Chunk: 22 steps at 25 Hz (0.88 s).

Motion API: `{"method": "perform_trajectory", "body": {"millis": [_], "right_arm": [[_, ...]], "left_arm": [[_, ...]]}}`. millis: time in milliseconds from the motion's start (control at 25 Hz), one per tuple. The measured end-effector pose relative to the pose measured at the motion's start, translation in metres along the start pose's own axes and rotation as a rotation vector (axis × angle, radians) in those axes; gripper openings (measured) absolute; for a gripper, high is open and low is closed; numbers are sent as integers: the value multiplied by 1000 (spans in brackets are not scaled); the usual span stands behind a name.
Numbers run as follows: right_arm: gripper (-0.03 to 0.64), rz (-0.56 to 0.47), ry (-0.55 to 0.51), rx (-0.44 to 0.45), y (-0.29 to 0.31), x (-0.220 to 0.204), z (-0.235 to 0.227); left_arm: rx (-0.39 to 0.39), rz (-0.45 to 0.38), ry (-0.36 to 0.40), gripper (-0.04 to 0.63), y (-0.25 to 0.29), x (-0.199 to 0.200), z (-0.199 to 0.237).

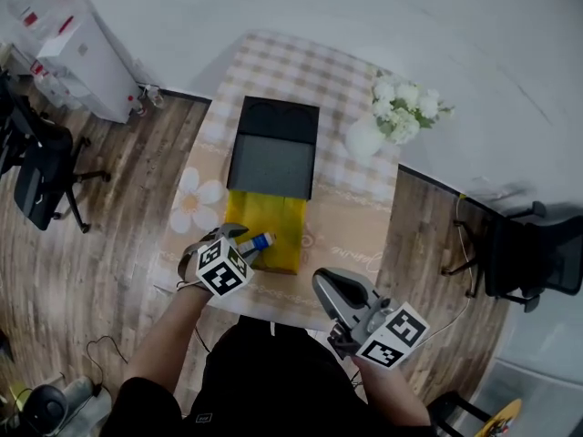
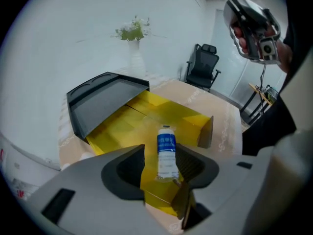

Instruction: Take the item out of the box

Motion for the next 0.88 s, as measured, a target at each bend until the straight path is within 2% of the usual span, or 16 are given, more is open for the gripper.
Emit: {"method": "perform_trajectory", "body": {"millis": [120,520,640,880], "right_arm": [[38,-1,3,-11,-1,-1,-1],[38,-6,-30,-42,-9,8,0],[38,-2,-52,-40,-11,12,4],[38,-7,-76,-25,-16,19,11]], "left_arm": [[-17,46,38,204,8,-5,-1],[-69,133,25,201,25,-9,-2],[-43,125,3,152,22,-6,3],[6,85,-26,137,5,2,6]]}}
Point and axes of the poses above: the fingertips, and each gripper's own axes: y forward along the fingers, z to its left, x out of its top, the point moved 4 cm from there along -y, backward along the fingers, and after that the axes turned 4 degrees about -z, right-handed, at the moved point
